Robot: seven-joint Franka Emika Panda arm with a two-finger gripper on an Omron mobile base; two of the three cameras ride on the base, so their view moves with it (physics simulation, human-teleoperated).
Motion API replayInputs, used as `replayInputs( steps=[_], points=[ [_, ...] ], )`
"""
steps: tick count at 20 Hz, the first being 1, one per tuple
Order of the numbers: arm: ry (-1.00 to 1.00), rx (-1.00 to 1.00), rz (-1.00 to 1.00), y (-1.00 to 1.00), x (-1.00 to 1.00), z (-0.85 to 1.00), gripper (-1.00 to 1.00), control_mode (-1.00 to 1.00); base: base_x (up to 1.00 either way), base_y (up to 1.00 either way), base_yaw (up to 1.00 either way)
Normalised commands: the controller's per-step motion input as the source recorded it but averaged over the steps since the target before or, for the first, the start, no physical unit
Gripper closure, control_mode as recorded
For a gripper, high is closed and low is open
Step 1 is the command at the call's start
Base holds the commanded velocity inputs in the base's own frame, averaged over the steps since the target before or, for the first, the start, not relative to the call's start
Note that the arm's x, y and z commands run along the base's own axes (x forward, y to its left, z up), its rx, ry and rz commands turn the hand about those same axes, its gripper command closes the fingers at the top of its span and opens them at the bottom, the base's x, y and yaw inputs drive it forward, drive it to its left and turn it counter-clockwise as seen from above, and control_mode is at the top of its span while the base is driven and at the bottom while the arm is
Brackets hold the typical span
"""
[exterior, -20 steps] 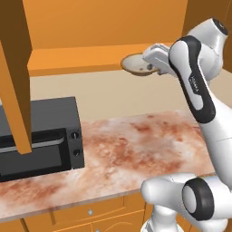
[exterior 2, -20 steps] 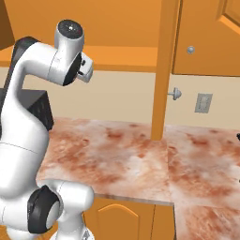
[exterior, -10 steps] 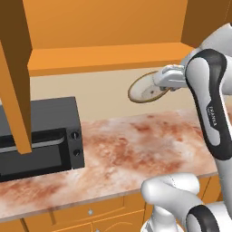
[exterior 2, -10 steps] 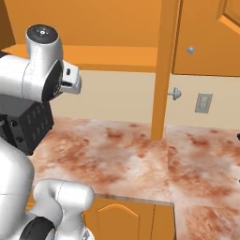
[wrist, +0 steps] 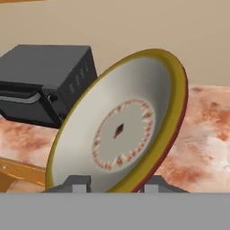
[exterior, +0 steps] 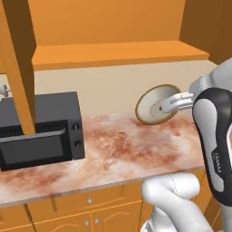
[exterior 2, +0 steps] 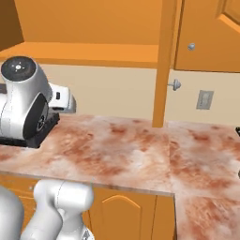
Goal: Take the smaller bowl and place it next to the appetizer plate on the dining counter , and place the larger bowl next to the plate with cooked food.
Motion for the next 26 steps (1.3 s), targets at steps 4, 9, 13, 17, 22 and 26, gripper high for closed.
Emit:
replayInputs(
  steps=[4, 9, 13, 17, 22, 26],
  points=[
    [0.00, 0.00, 0.00, 0.00, 0.00, 0.00, 1.00, 1.00, -0.96, 0.09, 0.26],
    [0.00, 0.00, 0.00, 0.00, 0.00, 0.00, 1.00, 1.00, -0.68, 0.61, 0.44],
    [0.00, 0.00, 0.00, 0.00, 0.00, 0.00, 1.00, 1.00, -0.21, 0.69, 0.61],
    [0.00, 0.00, 0.00, 0.00, 0.00, 0.00, 1.00, 1.00, 0.00, 0.76, 0.74],
    [0.00, 0.00, 0.00, 0.00, 0.00, 0.00, 1.00, 1.00, 0.00, 0.76, 0.73],
    [0.00, 0.00, 0.00, 0.00, 0.00, 0.00, 1.00, 1.00, 0.02, 0.81, 0.68]
  ],
)
